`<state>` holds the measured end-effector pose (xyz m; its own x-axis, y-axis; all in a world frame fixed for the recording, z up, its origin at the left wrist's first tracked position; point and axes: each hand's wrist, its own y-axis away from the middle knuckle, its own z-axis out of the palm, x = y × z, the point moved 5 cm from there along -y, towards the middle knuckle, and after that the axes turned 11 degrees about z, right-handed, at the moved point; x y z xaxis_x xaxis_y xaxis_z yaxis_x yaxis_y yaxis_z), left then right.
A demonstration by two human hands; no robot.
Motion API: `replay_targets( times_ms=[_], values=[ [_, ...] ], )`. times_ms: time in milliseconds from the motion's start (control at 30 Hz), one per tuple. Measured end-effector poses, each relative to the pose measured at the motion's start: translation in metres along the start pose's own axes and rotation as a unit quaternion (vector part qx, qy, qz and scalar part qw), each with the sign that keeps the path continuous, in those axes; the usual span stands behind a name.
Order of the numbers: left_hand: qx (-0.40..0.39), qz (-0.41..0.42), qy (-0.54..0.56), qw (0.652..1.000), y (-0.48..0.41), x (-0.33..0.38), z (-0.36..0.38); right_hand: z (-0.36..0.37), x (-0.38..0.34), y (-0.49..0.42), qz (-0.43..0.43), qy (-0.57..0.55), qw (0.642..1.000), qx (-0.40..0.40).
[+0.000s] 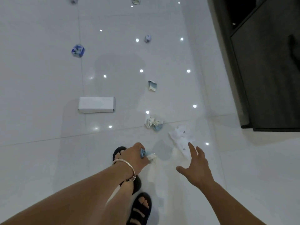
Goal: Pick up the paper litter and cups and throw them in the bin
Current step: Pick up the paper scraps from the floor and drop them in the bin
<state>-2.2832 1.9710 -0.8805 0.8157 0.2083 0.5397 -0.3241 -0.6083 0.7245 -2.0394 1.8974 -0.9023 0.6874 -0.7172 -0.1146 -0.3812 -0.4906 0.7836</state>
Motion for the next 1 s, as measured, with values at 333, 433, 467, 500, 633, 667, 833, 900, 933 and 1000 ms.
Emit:
replay_targets(
  times_ms=[333,433,467,500,633,667,833,900,933,1000],
  values=[
    [0.026,-0.004,0.009,1.000,-0.139,-0.047,0.057,0.063,0.024,-0.189,0.075,-0.023,0.997,0.018],
    [0.055,-0.019,0.022,0.998,-0.176,-0.068,0.080,0.091,0.028,-0.241,0.081,-0.017,0.996,0.029],
    [0.055,-0.020,0.022,0.998,-0.185,-0.074,0.088,0.101,0.028,-0.252,0.080,-0.018,0.996,0.031],
    [0.051,-0.020,0.018,0.998,-0.193,-0.079,0.096,0.111,0.027,-0.262,0.079,-0.018,0.996,0.036],
    [0.039,-0.023,0.018,0.999,-0.205,-0.093,0.112,0.128,0.027,-0.272,0.023,-0.016,0.992,0.122],
    [0.041,-0.026,0.022,0.999,-0.203,-0.094,0.111,0.127,0.025,-0.270,-0.001,-0.023,0.992,0.121],
    [0.061,-0.047,0.030,0.997,-0.164,-0.076,0.072,0.101,-0.005,-0.218,-0.127,-0.025,0.991,0.022],
    [0.074,-0.052,0.039,0.995,-0.138,-0.061,0.046,0.077,-0.025,-0.184,-0.142,-0.032,0.989,0.003],
    [0.079,-0.053,0.043,0.995,-0.124,-0.052,0.032,0.065,-0.037,-0.167,-0.151,-0.029,0.988,-0.009],
    [0.095,-0.055,0.053,0.993,-0.093,-0.037,0.004,0.040,-0.063,-0.132,-0.177,-0.008,0.984,-0.017]
  ],
)
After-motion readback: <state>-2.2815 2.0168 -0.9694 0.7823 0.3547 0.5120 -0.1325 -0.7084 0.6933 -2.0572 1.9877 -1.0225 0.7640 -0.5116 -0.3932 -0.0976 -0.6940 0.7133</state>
